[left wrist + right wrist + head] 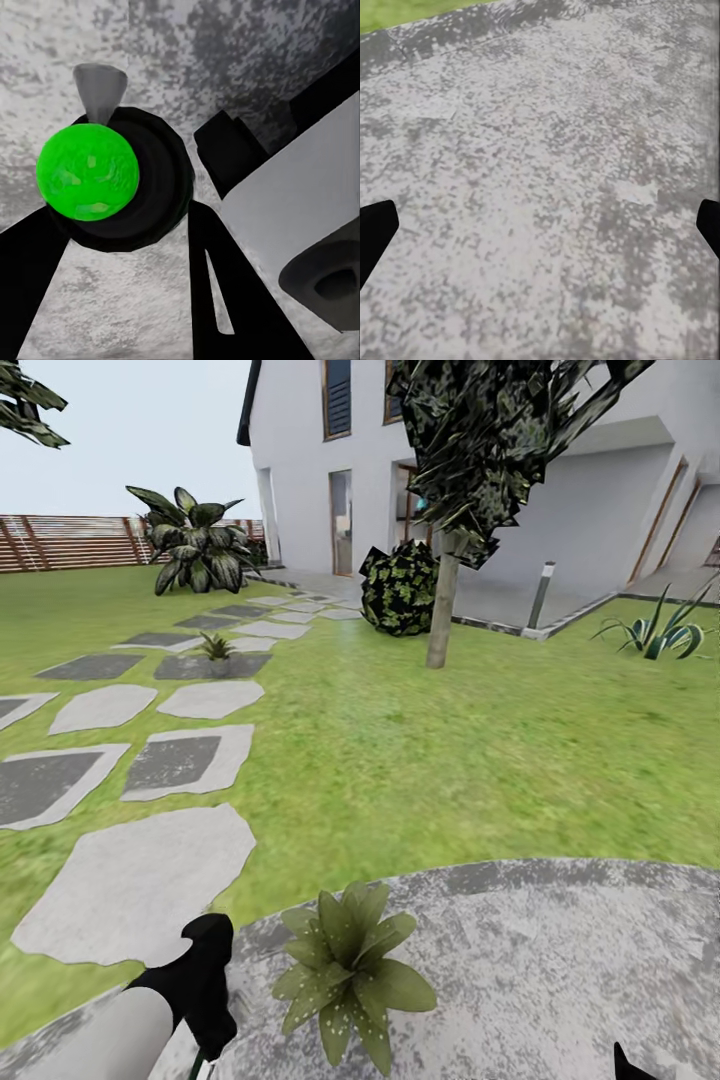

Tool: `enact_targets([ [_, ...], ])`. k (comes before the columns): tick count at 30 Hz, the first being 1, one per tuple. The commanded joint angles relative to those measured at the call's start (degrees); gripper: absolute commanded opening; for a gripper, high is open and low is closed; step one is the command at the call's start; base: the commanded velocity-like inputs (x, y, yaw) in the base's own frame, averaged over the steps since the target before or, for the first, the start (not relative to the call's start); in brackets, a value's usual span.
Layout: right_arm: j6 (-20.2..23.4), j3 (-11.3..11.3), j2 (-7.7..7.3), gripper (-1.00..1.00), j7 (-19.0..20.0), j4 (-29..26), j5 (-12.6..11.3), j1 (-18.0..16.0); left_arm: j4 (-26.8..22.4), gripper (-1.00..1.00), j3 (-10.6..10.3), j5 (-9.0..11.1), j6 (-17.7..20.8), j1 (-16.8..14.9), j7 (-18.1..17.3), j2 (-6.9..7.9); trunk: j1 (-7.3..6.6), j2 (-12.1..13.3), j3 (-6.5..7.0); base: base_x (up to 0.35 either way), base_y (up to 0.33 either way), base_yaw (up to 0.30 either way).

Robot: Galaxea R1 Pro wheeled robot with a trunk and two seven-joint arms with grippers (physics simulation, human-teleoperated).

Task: Pick up the pesticide atomizer in the garden and spray insectifuge to fully cover both potted plants in the garden.

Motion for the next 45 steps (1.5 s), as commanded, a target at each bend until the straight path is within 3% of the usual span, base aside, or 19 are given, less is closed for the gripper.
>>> enact_targets([
  [1,-0.3,-0.5,0.01,1.0,0.5,0.0,0.3,-0.1,-0.1,-1.0,-0.2,-0.2,-2.5,0.7,1.0,0.08,-0.01,0.0,-0.05,0.0,0.0,-0.055],
  [4,-0.3,-0.5,0.01,1.0,0.5,0.0,0.3,-0.1,-0.7,-1.0,1.3,0.0,-4.7,1.0,2.1,0.16,-0.01,0.0,-0.05,0.0,0.0,-0.019],
  [7,-0.3,-0.5,0.01,1.0,0.5,0.1,0.3,-0.1,-2.1,-1.0,5.0,0.5,-5.4,0.7,2.4,0.36,-0.01,0.0,-0.05,0.0,0.0,-0.004],
  [9,-0.3,-0.5,0.01,1.0,0.5,0.1,0.3,-0.1,-3.2,-1.0,5.6,0.5,-5.4,0.4,2.1,0.31,-0.01,0.0,-0.05,0.0,0.0,0.0],
  [14,-0.3,-0.5,0.01,1.0,0.5,0.1,0.3,-0.1,-6.5,-1.0,5.9,0.6,-5.2,0.1,1.7,-0.35,-0.01,0.0,-0.05,0.0,0.0,0.0],
  [31,-0.3,-0.4,0.01,1.0,0.5,0.0,0.4,-0.1,-8.5,-1.0,5.9,0.6,-5.0,-0.3,1.8,-0.49,-0.01,0.0,-0.05,-0.153,-0.102,0.0],
  [35,-0.3,-0.4,0.01,1.0,0.5,0.0,0.4,-0.1,-9.0,-1.0,6.0,0.6,-4.7,-2.0,1.6,-0.37,-0.01,0.0,-0.05,0.108,-0.157,0.115],
  [41,-0.3,-0.4,0.01,1.0,0.5,0.0,0.3,-0.1,-8.8,-1.0,5.9,0.6,-3.7,-7.7,1.4,-0.54,-0.01,0.0,-0.05,0.019,-0.017,0.093],
  [45,-0.3,-0.4,0.01,1.0,0.5,0.0,0.3,-0.1,-8.3,-1.0,5.5,0.2,-2.5,-8.3,-0.4,-0.43,-0.01,0.0,-0.05,0.001,-0.001,0.005],
])
